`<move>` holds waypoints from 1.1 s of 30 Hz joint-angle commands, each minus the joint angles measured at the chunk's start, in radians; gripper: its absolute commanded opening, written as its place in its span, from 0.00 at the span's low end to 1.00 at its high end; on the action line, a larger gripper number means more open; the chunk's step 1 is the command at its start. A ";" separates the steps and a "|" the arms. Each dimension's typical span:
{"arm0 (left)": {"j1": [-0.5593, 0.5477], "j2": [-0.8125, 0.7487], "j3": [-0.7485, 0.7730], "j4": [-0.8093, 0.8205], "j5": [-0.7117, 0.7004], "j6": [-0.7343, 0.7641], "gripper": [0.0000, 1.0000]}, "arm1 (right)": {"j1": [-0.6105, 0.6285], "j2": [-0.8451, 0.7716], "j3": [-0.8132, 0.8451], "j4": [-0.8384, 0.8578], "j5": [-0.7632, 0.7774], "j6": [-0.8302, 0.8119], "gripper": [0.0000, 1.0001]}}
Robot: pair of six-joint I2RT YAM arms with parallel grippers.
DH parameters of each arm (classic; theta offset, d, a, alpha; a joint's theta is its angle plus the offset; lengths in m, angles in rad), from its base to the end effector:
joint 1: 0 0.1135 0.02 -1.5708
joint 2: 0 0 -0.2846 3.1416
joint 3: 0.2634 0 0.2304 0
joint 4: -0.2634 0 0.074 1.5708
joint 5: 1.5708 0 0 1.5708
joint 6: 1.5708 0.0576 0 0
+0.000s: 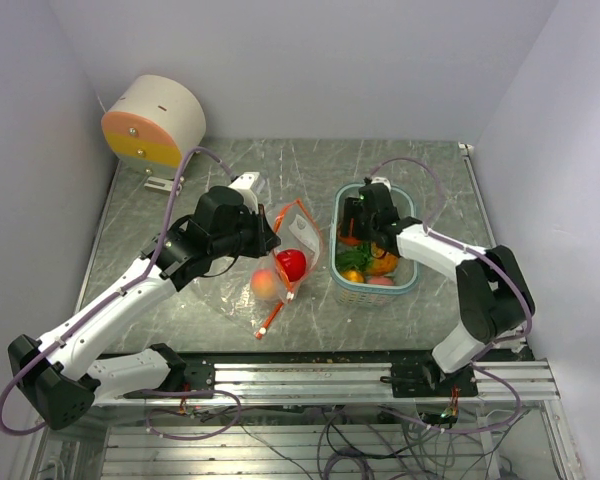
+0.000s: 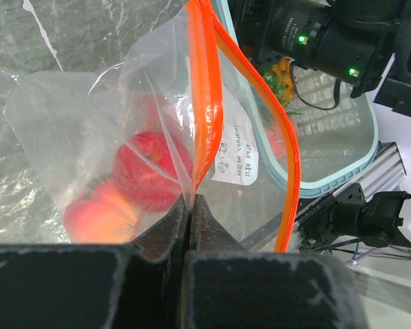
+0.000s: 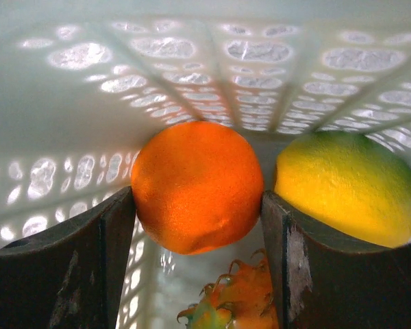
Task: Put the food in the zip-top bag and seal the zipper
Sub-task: Pick up the fake fruit from the bin, then place the fake fruit in the zipper food storage bag.
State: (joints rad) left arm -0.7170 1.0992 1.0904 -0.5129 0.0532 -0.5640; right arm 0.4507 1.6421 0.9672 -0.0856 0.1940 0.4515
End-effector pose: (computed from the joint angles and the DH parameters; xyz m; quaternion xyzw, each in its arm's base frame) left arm 0.1696 -0.1519 0.3595 0.0794 0.8617 -0.3176 0.3877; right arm 0.3163 0.1407 0.2153 0.0385 0.9147 0.0909 0.3919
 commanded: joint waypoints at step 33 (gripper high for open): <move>-0.002 0.067 -0.057 0.147 0.059 0.001 0.07 | 0.255 -0.390 0.215 -0.209 -0.701 0.137 0.52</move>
State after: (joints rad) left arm -0.7170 1.2095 1.0180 -0.4072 0.1074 -0.5686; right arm 0.6353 1.2293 1.2430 -0.3325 -0.4805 0.5411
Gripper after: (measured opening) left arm 0.072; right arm 0.662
